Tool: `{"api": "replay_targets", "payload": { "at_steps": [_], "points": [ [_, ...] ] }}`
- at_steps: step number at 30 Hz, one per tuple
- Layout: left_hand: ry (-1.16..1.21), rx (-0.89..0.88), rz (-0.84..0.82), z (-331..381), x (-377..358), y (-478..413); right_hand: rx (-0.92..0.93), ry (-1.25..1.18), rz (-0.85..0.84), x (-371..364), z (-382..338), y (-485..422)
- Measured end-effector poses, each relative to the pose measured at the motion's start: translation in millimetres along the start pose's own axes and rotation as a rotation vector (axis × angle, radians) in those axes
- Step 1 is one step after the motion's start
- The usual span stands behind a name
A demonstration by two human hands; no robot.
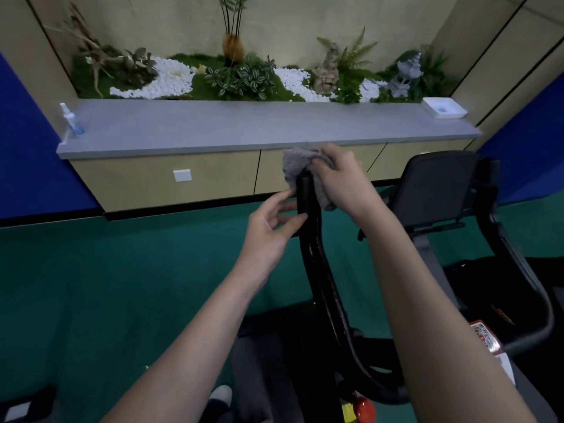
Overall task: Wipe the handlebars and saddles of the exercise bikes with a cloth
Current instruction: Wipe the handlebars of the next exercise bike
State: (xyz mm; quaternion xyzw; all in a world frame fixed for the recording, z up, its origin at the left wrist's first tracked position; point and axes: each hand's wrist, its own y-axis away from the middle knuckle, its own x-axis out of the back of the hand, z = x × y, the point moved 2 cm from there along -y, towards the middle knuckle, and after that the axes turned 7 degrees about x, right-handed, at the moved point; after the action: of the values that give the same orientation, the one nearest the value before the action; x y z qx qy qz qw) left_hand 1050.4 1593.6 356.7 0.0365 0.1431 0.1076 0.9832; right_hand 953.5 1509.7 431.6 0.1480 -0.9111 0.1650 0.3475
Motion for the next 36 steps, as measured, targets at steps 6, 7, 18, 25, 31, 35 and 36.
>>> {"api": "replay_targets", "payload": {
  "at_steps": [6, 7, 18, 25, 31, 35, 36],
  "points": [
    [0.013, 0.007, -0.02, -3, 1, -3, 0.236, 0.093, 0.146, -10, -10, 24],
    [0.01, 0.006, -0.028, -2, 1, -4, 0.279, 0.103, 0.12, -9, -13, 22],
    [0.05, 0.025, -0.055, -6, 6, -6, 0.02, 0.168, 0.379, -35, 10, 90],
    [0.065, 0.039, -0.089, -4, 8, -7, -0.06, 0.039, 0.586, -47, 2, 86],
    [0.064, 0.044, -0.111, -2, 12, -9, 0.095, 0.171, 0.585, -55, 6, 99],
    [0.078, 0.069, -0.115, -4, 11, -9, 0.147, 0.164, 0.634, -52, 4, 92],
    [0.086, 0.076, -0.121, -4, 11, -10, 0.169, 0.161, 0.641, -51, 2, 87]
  ]
}}
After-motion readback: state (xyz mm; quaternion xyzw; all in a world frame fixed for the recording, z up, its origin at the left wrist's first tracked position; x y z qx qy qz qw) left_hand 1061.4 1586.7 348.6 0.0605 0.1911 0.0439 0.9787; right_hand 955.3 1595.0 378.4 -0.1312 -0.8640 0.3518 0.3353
